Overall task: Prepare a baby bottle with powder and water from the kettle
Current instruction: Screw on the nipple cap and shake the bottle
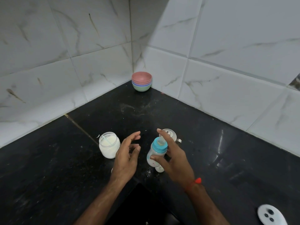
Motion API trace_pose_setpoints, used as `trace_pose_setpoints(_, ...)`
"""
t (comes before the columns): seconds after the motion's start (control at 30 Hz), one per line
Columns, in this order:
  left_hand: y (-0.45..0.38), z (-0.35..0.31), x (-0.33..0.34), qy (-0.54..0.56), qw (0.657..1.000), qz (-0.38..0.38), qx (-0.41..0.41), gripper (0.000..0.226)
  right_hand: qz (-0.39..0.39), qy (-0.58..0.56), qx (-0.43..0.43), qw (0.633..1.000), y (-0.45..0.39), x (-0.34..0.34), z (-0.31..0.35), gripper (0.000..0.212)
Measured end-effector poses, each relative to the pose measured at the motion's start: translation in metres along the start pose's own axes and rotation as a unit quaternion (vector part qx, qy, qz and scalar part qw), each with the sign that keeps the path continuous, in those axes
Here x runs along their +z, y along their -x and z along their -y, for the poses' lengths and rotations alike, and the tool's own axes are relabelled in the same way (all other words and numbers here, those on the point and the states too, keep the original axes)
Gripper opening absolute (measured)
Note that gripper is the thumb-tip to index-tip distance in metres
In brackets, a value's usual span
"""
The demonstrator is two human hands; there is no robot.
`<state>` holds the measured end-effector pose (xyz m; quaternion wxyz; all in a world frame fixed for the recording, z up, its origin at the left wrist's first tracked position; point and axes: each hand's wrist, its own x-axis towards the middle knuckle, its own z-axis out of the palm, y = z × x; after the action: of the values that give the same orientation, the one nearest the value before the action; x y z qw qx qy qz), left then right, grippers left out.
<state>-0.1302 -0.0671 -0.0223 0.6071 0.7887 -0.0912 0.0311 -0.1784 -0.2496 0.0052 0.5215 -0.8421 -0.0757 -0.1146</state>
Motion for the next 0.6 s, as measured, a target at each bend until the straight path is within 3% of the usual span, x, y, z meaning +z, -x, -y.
trace_pose_setpoints(0.13,0.003,0.0,-0.003,0.0,1.0,0.004,-0.004,0.051,-0.013,-0.019,0.013,1.0,-0.001,-0.001,0.0,0.086)
trace_pose_setpoints(0.27,0.008,-0.008,-0.001,0.011,1.0,0.016,-0.016,0.045,-0.04,-0.119,0.028,0.992,-0.001,0.0,0.004,0.091)
trace_pose_setpoints(0.37,0.015,-0.016,0.002,0.034,0.996,0.086,-0.018,0.048,-0.054,-0.212,0.028,0.975,-0.003,-0.002,0.009,0.096)
trace_pose_setpoints(0.47,0.02,-0.022,0.007,0.1,0.983,0.152,-0.031,0.066,-0.054,-0.259,0.038,0.964,-0.008,-0.003,0.016,0.096)
trace_pose_setpoints(0.6,0.02,-0.026,0.011,0.176,0.977,0.114,-0.049,0.068,-0.051,-0.274,0.042,0.96,-0.014,-0.007,0.022,0.081)
